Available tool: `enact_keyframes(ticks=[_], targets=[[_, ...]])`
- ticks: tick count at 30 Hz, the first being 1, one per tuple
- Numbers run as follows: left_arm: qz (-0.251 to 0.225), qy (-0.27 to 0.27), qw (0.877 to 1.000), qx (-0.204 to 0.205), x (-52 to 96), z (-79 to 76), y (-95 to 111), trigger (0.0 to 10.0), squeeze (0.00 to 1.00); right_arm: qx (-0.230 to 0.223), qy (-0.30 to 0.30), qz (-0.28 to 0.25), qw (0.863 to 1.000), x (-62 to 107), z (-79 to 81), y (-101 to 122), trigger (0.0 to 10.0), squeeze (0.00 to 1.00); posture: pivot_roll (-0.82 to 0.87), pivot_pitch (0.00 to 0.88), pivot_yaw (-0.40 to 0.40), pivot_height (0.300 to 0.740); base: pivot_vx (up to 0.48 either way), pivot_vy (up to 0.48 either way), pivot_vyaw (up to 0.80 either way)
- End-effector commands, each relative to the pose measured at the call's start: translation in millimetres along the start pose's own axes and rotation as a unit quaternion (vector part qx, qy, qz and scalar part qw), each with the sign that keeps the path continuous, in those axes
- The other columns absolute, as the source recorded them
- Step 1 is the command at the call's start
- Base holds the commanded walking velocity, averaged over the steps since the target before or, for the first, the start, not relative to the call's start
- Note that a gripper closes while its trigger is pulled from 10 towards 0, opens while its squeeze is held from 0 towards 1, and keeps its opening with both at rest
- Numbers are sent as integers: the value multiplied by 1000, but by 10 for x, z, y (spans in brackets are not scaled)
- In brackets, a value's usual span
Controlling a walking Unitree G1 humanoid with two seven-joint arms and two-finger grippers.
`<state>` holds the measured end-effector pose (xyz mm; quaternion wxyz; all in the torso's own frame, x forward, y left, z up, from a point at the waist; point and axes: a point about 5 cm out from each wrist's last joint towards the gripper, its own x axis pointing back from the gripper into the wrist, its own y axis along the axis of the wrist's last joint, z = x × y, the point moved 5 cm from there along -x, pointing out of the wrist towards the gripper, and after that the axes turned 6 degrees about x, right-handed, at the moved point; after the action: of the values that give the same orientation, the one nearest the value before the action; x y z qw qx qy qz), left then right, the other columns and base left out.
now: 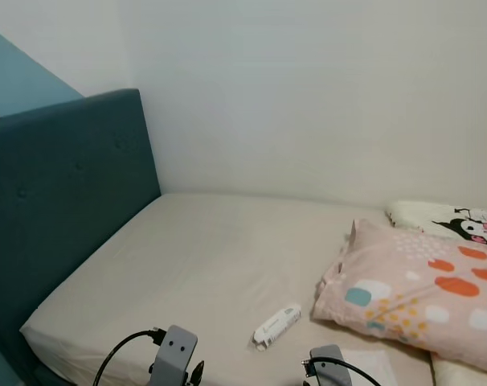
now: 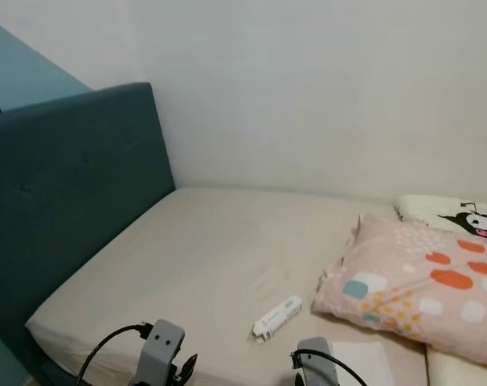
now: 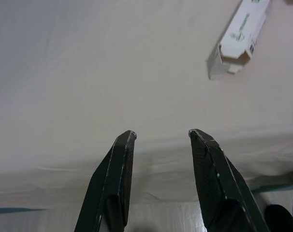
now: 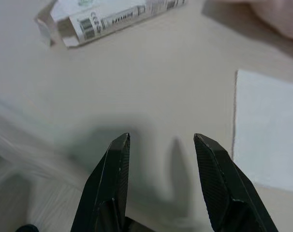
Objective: Clean up the room
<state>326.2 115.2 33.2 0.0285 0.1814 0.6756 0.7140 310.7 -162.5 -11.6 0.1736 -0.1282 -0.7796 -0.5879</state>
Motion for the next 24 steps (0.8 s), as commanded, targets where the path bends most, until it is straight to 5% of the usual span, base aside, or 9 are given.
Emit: enact_keyframes(ticks=[1, 16, 17, 18, 19, 24], targets=[[12, -4, 1000, -4, 42, 32, -59, 10000, 0, -8, 1, 8, 1000, 20, 24, -44, 10000, 0, -15, 89, 29, 599, 0, 0, 0], [5, -42, 999, -5, 52, -19, -17, 10000, 0, -24, -19, 3, 1000, 23, -45, -21, 10000, 0, -14, 89, 31, 599, 0, 0, 0], [-4, -48, 999, -3, 46, -15, 39, 10000, 0, -19, -27, 3, 999, 10, -100, -12, 10000, 478, -8, 110, 32, 599, 0, 0, 0], [-11, -52, 999, -1, 42, -13, 81, 10000, 0, -16, -32, 3, 999, 0, -138, -5, 10000, 478, -8, 110, 32, 599, 0, 0, 0], [-29, -72, 997, -8, 37, -29, 179, 10000, 0, -7, -39, 3, 999, -29, -208, 18, 10000, 1000, -3, 118, 33, 599, 0, 0, 0], [-60, -109, 992, 2, 55, -85, 336, 10000, 0, 32, -50, 1, 998, -71, -300, 63, 10000, 1000, 1, 137, 33, 599, 0, 0, 0]])
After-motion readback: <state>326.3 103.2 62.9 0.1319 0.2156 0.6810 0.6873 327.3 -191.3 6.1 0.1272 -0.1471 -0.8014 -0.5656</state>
